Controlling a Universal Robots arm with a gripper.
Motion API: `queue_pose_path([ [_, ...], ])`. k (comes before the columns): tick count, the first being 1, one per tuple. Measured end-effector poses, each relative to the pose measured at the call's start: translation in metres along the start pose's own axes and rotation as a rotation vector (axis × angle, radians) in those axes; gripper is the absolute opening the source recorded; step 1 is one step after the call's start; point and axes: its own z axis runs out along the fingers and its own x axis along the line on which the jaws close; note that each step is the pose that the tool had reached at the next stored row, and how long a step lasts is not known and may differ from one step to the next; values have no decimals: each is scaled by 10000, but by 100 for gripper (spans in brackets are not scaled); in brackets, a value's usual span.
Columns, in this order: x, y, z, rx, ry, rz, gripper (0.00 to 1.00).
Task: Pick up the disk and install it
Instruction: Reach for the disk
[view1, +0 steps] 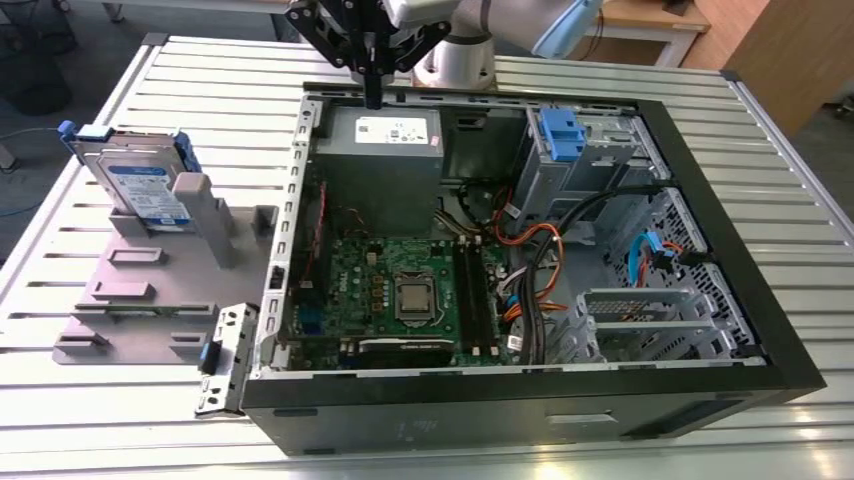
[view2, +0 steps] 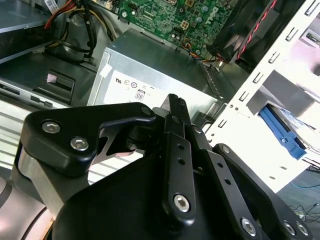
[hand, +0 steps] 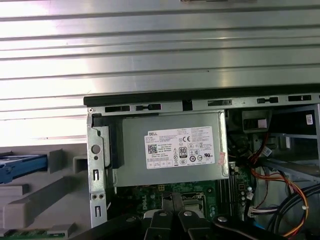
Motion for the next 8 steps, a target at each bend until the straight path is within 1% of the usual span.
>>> queue_pose_path([
  [5, 15, -2, 0, -1, -1, 3, 11],
  [8, 37, -3, -1, 1, 0, 1, 11],
])
